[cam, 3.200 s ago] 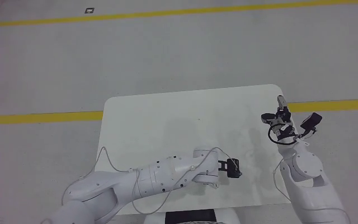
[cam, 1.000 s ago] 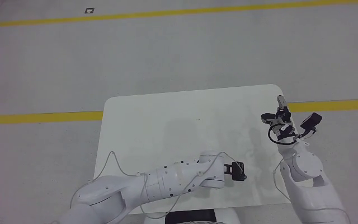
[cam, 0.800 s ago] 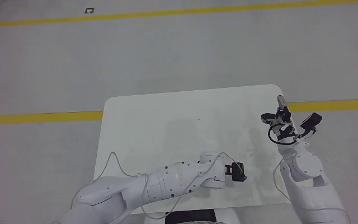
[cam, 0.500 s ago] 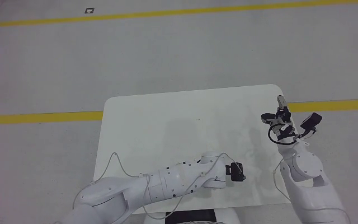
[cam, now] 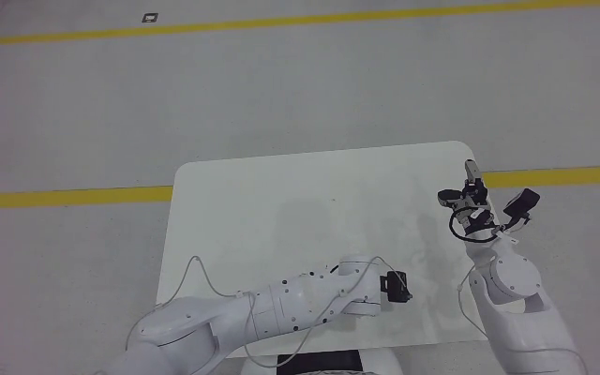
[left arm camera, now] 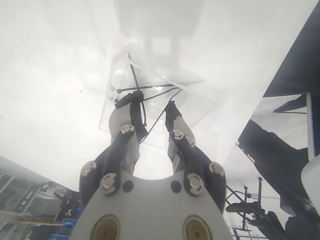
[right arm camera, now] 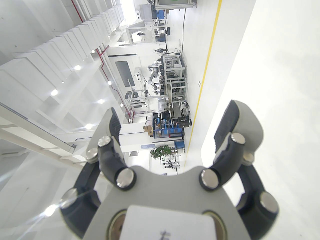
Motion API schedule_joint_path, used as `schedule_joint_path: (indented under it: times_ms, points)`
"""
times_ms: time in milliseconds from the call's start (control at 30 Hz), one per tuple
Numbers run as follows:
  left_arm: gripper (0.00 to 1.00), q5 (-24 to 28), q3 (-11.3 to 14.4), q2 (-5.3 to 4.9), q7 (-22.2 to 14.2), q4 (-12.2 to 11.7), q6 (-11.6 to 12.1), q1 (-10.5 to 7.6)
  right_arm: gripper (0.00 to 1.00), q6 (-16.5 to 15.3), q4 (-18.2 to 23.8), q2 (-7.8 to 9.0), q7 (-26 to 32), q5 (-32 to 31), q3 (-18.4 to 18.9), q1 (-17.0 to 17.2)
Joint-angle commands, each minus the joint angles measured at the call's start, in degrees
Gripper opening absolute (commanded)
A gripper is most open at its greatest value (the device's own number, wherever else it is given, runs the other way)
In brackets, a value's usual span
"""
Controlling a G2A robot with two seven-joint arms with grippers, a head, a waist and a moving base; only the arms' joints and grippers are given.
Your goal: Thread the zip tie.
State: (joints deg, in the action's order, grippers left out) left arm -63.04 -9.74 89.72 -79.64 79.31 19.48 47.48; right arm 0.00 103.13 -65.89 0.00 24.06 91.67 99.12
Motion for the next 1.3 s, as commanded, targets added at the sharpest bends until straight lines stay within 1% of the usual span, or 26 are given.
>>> schedule_joint_path:
  times_ms: [0,233,333,433,667,833,967,1067,1267]
  points:
    - [0.20,-0.04,0.00,0.07,0.00,-0.10,0.00,-0.02,1.00,0.00,0.00,0.00,0.00,0.00,0.00,0.00]
    - [0.16,-0.15,0.00,0.25,0.09,-0.37,0.00,-0.06,1.00,0.00,0.00,0.00,0.00,0.00,0.00,0.00]
    - [0.04,-0.24,0.00,0.30,0.24,-0.46,0.00,-0.08,1.00,0.00,0.00,0.00,0.00,0.00,0.00,0.00]
    - [0.00,-0.37,0.00,0.32,0.43,-0.50,0.00,-0.09,1.00,0.00,0.00,0.00,0.00,0.00,0.00,0.00]
    - [0.00,-0.21,0.00,0.29,0.33,-0.19,0.00,-0.25,1.00,0.00,0.00,0.00,0.00,0.00,0.00,0.00]
    - [0.00,0.48,0.00,0.03,0.00,1.09,0.00,-0.82,1.00,0.00,0.00,0.00,0.00,0.00,0.00,0.00]
    - [0.00,1.05,0.00,-0.63,0.00,2.38,0.00,-1.58,1.00,0.00,0.00,0.00,0.00,0.00,0.00,0.00]
    - [0.00,1.86,0.00,-1.46,0.00,4.03,0.00,-2.34,1.00,0.00,0.00,0.00,0.00,0.00,0.00,0.00]
    - [0.00,4.22,0.00,-3.90,0.00,8.34,0.00,-3.98,1.00,0.00,0.00,0.00,0.00,0.00,0.00,0.00]
